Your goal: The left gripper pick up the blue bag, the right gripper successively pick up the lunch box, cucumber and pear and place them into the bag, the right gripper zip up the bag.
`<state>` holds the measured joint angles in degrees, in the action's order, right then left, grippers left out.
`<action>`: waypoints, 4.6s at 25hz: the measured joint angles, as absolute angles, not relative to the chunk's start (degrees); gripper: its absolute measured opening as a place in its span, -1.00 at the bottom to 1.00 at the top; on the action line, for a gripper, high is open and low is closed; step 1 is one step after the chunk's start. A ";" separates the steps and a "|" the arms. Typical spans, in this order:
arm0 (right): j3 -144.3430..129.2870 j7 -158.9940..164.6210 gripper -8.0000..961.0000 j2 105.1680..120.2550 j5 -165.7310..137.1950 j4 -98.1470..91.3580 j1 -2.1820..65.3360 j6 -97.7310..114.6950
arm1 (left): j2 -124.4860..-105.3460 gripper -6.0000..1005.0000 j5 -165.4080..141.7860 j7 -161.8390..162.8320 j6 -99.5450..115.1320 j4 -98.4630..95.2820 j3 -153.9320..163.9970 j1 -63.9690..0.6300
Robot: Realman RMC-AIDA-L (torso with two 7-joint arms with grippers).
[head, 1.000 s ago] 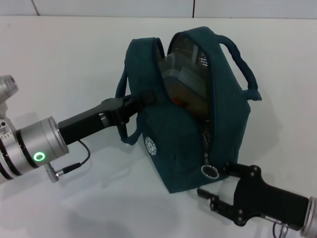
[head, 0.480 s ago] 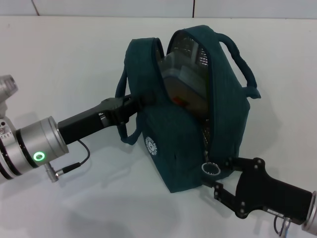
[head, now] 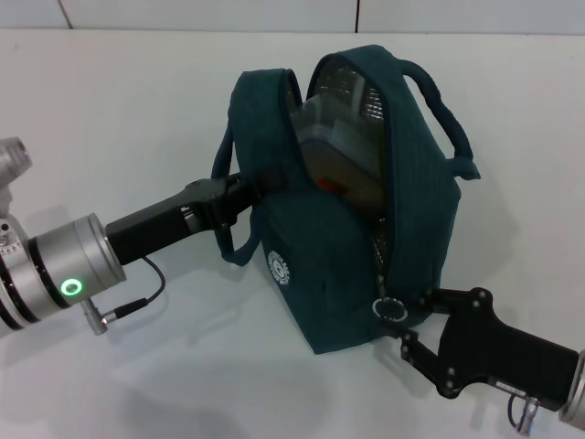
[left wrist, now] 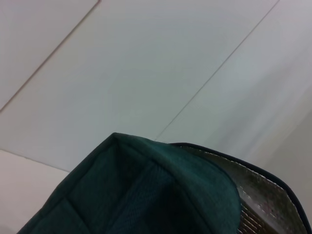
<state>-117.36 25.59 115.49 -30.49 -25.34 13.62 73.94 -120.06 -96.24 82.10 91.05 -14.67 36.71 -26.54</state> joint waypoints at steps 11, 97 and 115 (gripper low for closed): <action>-116.45 24.61 -0.63 115.49 -30.50 -25.31 13.75 74.00 | -120.04 -0.74 -96.24 82.09 91.05 -14.61 36.78 -26.64; -113.19 24.07 -0.96 116.25 -23.14 -27.45 36.67 76.87 | -119.39 0.64 -80.33 79.74 94.36 -17.35 36.38 -17.49; -114.11 23.81 -0.96 116.19 -23.02 -29.28 38.80 71.87 | -119.25 0.59 -86.05 78.99 94.18 -22.54 36.83 -14.90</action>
<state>-114.11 23.81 116.19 -23.02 -29.28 38.80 71.87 -119.25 -86.05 78.99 94.18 -22.54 36.83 -14.90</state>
